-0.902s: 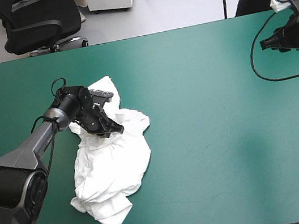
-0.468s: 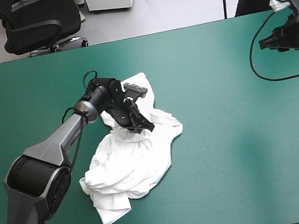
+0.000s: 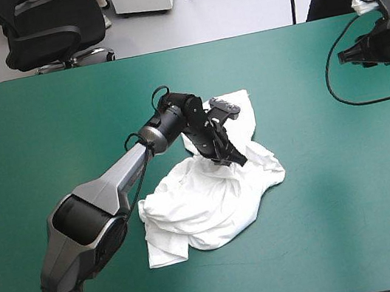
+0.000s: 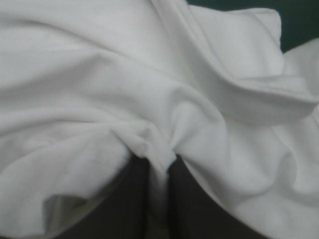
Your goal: Fold the cloth
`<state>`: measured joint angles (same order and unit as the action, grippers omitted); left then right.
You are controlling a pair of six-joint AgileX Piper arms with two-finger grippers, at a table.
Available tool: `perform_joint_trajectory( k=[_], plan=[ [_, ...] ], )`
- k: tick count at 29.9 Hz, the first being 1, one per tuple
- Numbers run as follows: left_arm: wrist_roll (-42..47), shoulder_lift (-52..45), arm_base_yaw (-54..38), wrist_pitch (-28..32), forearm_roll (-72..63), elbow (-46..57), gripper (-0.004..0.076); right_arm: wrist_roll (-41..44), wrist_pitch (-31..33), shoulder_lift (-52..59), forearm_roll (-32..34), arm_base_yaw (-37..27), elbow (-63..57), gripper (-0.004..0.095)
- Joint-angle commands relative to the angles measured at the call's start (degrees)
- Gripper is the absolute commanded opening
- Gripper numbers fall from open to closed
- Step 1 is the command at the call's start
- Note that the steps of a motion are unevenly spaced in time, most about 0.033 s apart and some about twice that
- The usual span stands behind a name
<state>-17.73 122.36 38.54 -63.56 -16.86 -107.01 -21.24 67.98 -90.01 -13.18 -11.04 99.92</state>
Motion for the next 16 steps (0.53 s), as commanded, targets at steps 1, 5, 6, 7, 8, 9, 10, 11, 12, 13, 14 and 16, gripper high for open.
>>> perform_joint_trajectory(
  k=[1, 5, 6, 7, 8, 9, 10, 11, 12, 13, 14, 16],
  plan=[
    [-0.3, -3.5, 0.6, 1.1, -2.7, -2.3, -0.0018, -0.5, -2.5, 2.5, -1.2, -0.4, 1.9, 0.0391],
    [1.2, -3.5, 0.3, 0.3, -2.7, -3.8, -0.0002, -0.6, -2.5, 2.4, -2.0, -0.4, 1.9, 0.0391],
    [1.2, -3.5, 0.3, -0.5, -2.5, -4.6, 0.0029, -0.8, -2.5, 2.4, -2.0, -0.4, 1.9, 0.0391],
    [1.3, -3.5, 0.3, -1.1, -2.4, -5.2, 0.0067, -1.0, -2.5, 2.4, -2.0, -0.4, 1.9, 0.0391],
    [1.6, -3.5, 0.3, -1.7, -2.3, -6.0, 0.0129, -1.2, -2.5, 2.4, -2.0, -0.4, 1.9, 0.0391],
    [1.6, -3.6, 0.2, -2.1, -2.2, -6.8, 0.0203, -1.2, -2.5, 2.4, -2.0, -0.4, 1.9, 0.0391],
    [1.6, -3.8, 0.2, -2.4, -2.2, -7.4, 0.0267, -1.2, -2.5, 2.4, -2.0, -0.4, 1.9, 0.0391],
    [1.6, -4.1, 0.2, -2.4, -2.2, -7.9, 0.0368, -1.2, -2.5, 2.4, -2.1, -0.4, 1.9, 0.0391],
    [1.8, -4.6, 0.2, -2.5, -2.2, -8.2, 0.0431, -1.2, -2.5, 2.4, -2.1, -0.4, 1.9, 0.0391],
    [2.1, -5.1, 0.1, -2.6, -1.9, -8.3, 0.0498, -1.2, -2.4, 2.4, -2.1, -0.4, 1.9, 0.0391],
    [2.7, -6.1, -0.3, -2.9, -1.5, -8.3, 0.0545, -1.2, -2.3, 2.4, -2.1, -0.4, 1.9, 0.0391],
    [2.9, -7.7, -1.1, -3.4, -0.8, -8.3, 0.0577, -1.3, -2.2, 2.4, -2.1, -0.4, 1.9, 0.0391]
  ],
)
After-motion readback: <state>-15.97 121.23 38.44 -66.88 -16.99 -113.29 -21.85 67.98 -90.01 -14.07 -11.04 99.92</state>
